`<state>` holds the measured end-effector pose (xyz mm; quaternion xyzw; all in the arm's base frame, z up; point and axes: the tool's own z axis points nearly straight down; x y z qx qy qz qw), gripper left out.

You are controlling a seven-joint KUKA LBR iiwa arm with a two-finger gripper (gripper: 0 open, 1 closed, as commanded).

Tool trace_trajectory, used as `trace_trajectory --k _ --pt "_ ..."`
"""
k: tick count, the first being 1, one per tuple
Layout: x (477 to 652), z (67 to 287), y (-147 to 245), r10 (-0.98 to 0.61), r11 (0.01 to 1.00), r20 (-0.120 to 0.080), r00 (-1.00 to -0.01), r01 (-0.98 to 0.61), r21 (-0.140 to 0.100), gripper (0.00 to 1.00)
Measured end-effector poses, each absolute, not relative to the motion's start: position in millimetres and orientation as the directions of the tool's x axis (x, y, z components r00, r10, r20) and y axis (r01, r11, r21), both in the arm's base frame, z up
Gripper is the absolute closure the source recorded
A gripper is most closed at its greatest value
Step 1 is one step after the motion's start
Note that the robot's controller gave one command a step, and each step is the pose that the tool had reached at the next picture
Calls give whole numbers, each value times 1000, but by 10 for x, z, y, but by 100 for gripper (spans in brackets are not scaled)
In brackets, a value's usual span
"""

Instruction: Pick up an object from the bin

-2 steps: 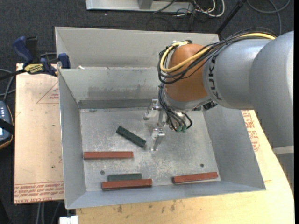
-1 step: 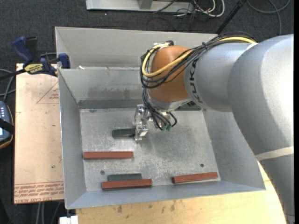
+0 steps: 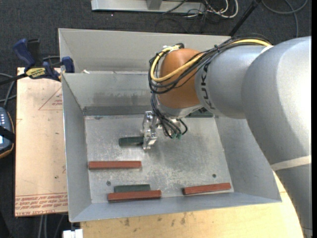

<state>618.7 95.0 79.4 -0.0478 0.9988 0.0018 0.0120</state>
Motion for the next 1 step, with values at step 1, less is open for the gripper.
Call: trace_trajectory --k 1 --pt "6265 2266 948 -79 997 -6 -997 -79 1 100"
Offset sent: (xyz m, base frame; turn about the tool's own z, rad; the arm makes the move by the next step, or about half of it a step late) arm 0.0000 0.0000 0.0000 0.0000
